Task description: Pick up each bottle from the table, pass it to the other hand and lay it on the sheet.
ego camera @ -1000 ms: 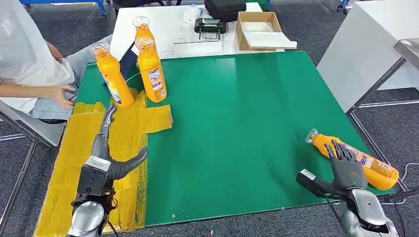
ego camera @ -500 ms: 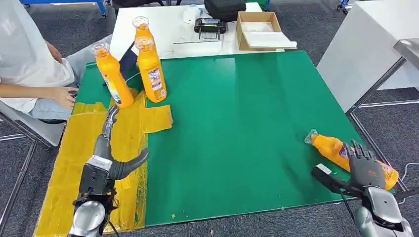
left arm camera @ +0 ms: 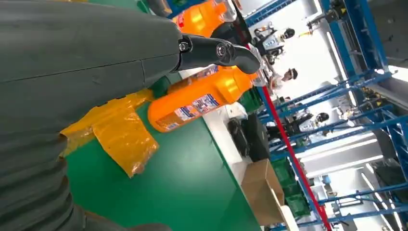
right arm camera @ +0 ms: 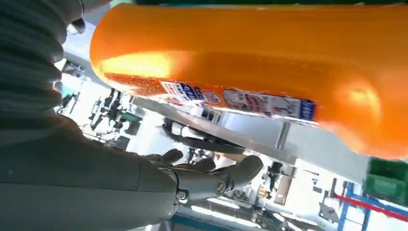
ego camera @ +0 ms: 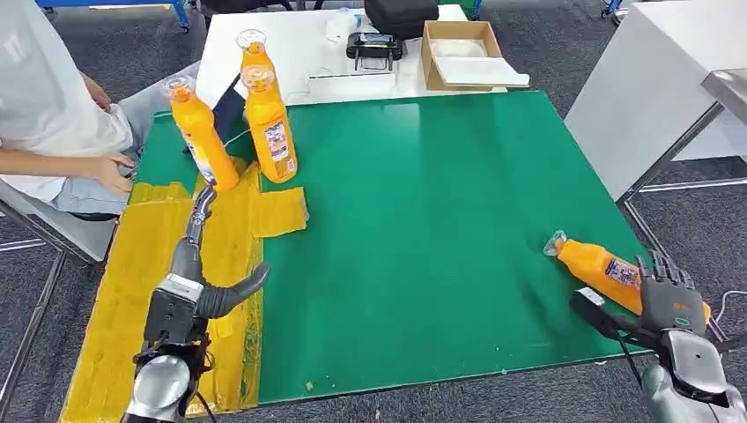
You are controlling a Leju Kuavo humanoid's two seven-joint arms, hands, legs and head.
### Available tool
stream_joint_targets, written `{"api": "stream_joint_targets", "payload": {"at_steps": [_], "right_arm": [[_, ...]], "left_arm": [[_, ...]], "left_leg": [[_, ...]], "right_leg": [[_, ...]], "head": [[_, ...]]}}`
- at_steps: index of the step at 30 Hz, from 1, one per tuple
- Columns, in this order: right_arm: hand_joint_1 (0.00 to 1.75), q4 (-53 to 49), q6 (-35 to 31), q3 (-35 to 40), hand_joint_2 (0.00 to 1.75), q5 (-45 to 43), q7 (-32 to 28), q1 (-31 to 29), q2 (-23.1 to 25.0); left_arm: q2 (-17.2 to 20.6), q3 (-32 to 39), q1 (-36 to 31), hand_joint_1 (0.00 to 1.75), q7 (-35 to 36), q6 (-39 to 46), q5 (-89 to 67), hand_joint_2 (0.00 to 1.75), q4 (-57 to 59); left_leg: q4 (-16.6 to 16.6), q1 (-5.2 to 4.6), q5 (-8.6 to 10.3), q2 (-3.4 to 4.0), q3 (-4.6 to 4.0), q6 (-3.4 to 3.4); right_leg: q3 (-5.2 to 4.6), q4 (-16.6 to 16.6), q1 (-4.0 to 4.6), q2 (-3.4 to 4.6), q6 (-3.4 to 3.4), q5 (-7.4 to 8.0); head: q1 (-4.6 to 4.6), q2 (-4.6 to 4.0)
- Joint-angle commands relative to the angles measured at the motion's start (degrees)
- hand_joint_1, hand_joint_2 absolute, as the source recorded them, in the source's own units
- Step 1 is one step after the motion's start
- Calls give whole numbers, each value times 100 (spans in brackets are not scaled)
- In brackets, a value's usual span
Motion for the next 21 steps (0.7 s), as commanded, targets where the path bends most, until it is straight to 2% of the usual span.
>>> {"api": "stream_joint_targets", "payload": {"at_steps": [1,6,11,21], "right_arm": [[0,1508,9,-190,175,-20,5,-716,-78],[0,2136,-96,-223,175,195,194,-971,-239],[0,2517,26,-391,175,35,77,-1167,-280],[0,2566,34,-415,175,13,66,-1178,-282]], "left_arm": [[39,-181,-358,0,22,-56,53,175,573],[41,-249,-439,0,21,-70,70,175,670],[48,-316,-487,0,25,-90,95,175,750],[50,-326,-498,0,26,-95,103,175,761]], "left_leg": [[1,11,-14,3,34,-23],[1,9,-11,-1,31,-19],[2,10,-13,3,32,-19],[1,11,-10,4,28,-16]], "right_leg": [[36,-5,12,-4,-18,-10],[34,-5,11,-7,-15,-9],[36,-6,12,-3,-16,-9],[31,-7,12,0,-14,-5]], "head": [[0,0],[0,0],[2,0],[0,0]]}}
